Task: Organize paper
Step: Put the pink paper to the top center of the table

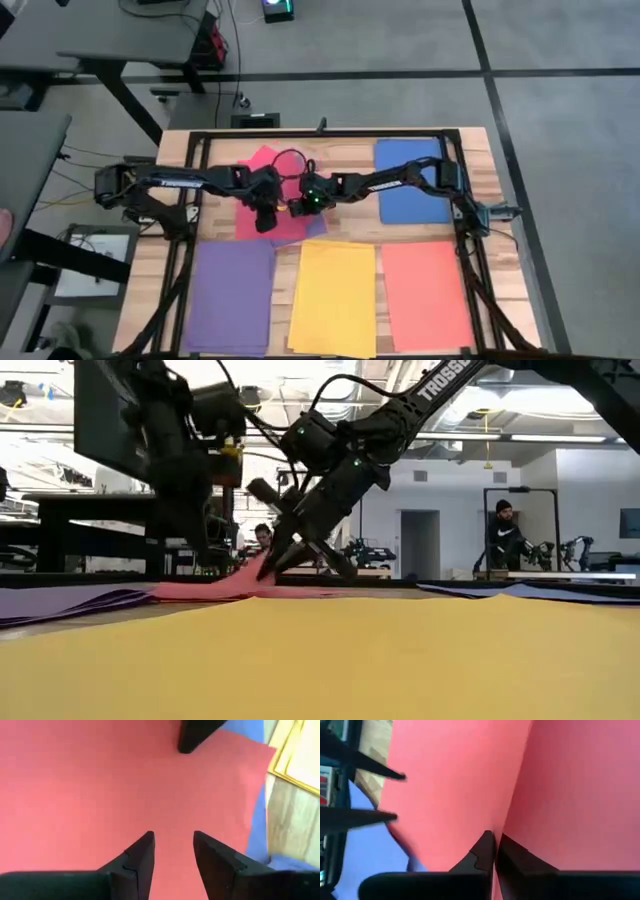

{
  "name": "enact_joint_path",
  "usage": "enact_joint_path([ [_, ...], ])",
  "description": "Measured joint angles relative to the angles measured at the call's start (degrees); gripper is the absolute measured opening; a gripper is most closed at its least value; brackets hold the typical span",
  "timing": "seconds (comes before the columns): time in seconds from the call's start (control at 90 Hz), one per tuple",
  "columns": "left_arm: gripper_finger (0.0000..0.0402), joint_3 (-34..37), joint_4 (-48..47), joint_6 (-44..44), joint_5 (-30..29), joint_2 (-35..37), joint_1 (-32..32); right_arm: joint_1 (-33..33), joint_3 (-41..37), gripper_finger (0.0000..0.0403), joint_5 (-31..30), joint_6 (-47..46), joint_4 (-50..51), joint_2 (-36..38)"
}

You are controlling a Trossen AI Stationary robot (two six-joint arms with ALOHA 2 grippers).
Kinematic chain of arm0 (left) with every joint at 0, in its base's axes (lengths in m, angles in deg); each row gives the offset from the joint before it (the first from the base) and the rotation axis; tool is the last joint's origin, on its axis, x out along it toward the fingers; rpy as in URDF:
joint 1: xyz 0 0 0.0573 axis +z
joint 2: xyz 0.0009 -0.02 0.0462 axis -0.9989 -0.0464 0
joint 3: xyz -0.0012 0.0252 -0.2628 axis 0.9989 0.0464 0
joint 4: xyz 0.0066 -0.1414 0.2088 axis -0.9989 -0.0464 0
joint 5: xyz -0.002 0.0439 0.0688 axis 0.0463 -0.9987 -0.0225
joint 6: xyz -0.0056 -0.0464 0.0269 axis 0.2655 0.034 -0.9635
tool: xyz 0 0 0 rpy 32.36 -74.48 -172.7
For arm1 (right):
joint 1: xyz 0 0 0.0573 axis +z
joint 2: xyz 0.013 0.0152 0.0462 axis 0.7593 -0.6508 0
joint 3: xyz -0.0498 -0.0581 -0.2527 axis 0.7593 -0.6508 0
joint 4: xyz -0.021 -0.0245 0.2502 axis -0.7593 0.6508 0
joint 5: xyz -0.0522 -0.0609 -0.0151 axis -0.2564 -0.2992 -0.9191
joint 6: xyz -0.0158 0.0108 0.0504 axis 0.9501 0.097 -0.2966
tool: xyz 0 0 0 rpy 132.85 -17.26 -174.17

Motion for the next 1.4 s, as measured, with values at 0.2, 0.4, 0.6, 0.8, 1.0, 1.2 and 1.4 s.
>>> enact_joint_path([
  [0.2,0.0120,-4.27,-5.25,-0.23,-1.64,6.19,0.26,-2.72,0.02,0.0000,0.42,4.95,7.38,6.89],
  [0.4,0.0120,-5.45,-6.02,0.32,-1.68,10.64,1.98,-8.26,0.08,0.0000,-1.97,8.64,17.55,14.74],
  [0.6,0.0120,-5.45,-5.39,1.57,-1.73,10.27,2.89,-12.57,-1.86,0.0000,-4.61,11.06,32.28,21.66],
  [0.8,0.0120,-5.45,-3.45,1.74,-1.70,5.62,2.87,-15.02,-16.79,0.0000,-5.69,2.82,31.21,34.14],
  [1.0,0.0120,-5.43,-0.59,2.94,-1.64,-0.91,2.71,-11.40,-31.10,0.0000,-6.35,-9.85,22.07,43.79],
  [1.2,0.0120,-5.43,4.28,7.66,1.56,-9.43,2.40,-7.03,-36.32,0.0000,-6.62,-13.33,16.35,42.90],
  [1.4,0.0120,-5.43,7.55,6.95,3.26,-16.86,-0.01,-7.56,-36.52,0.0000,-6.67,-8.72,16.41,40.94],
])
